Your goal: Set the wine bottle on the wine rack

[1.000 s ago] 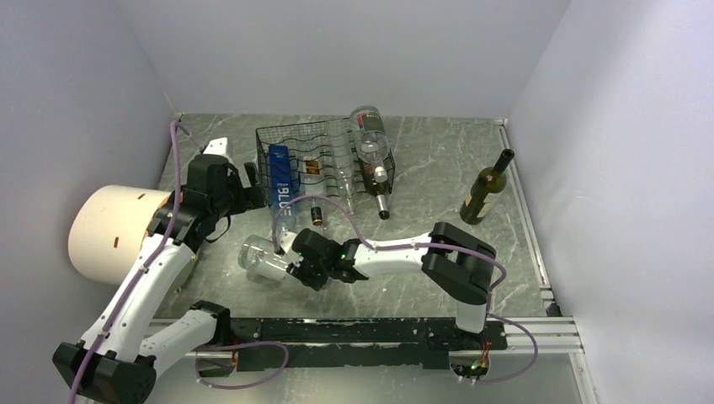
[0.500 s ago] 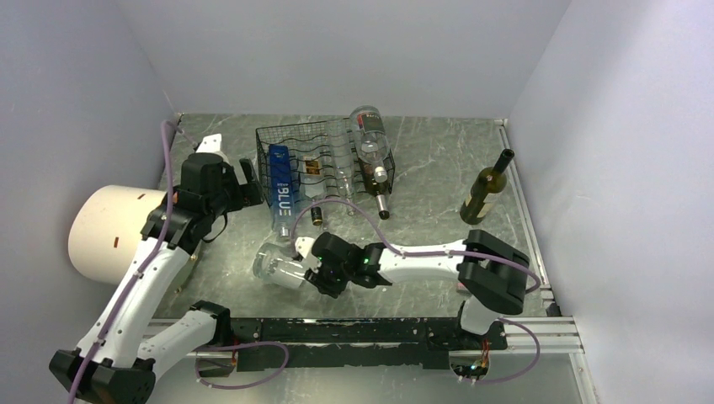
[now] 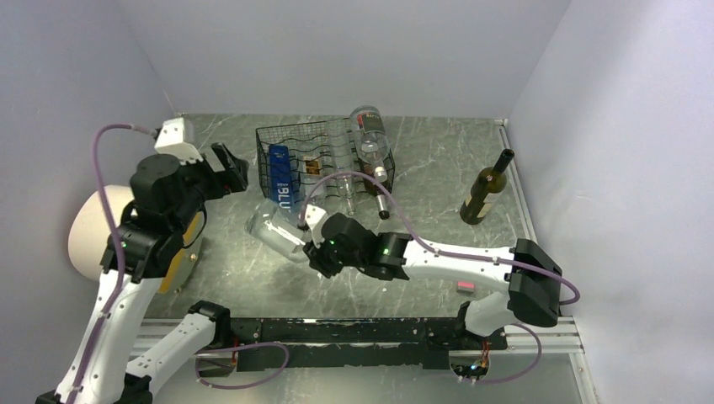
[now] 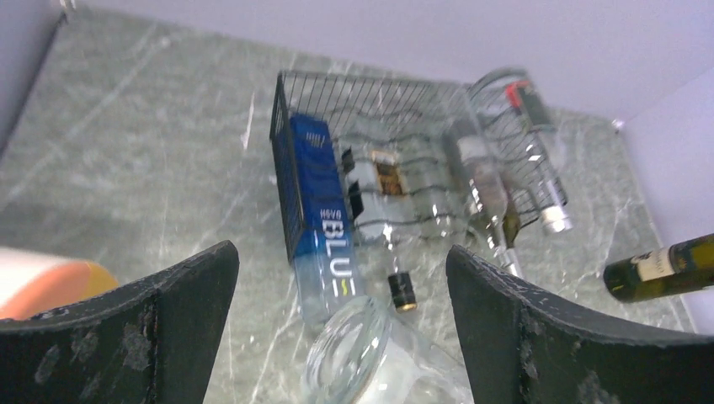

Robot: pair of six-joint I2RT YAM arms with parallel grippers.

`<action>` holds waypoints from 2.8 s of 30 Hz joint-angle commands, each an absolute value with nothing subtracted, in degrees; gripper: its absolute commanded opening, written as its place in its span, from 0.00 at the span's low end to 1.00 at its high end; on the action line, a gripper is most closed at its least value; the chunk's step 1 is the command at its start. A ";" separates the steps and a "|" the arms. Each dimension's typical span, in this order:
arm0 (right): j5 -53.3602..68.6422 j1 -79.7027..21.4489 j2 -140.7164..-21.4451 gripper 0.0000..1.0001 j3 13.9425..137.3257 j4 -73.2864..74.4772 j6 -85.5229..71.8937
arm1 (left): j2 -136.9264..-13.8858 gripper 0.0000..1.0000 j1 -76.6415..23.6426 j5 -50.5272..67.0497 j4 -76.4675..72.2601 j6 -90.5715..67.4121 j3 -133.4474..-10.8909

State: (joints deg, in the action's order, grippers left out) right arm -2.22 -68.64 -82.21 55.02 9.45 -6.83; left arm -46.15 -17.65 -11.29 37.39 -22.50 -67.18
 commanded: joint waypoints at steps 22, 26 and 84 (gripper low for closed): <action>-24.30 -55.28 -103.37 0.00 98.35 20.50 -29.79 | -41.18 0.97 -17.14 -8.01 23.20 -26.28 -55.79; -24.38 -54.61 -107.24 0.00 100.52 20.27 -31.05 | -42.06 0.97 -17.14 -7.83 22.91 -25.23 -54.94; -42.06 -48.78 -93.66 0.79 89.41 14.02 -15.16 | -42.69 0.97 -17.05 -5.16 19.70 -22.51 -51.93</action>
State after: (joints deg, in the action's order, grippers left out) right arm -31.03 -50.02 -100.20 93.14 16.82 -22.28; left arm -44.16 -17.65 -8.23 23.44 -23.79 -52.73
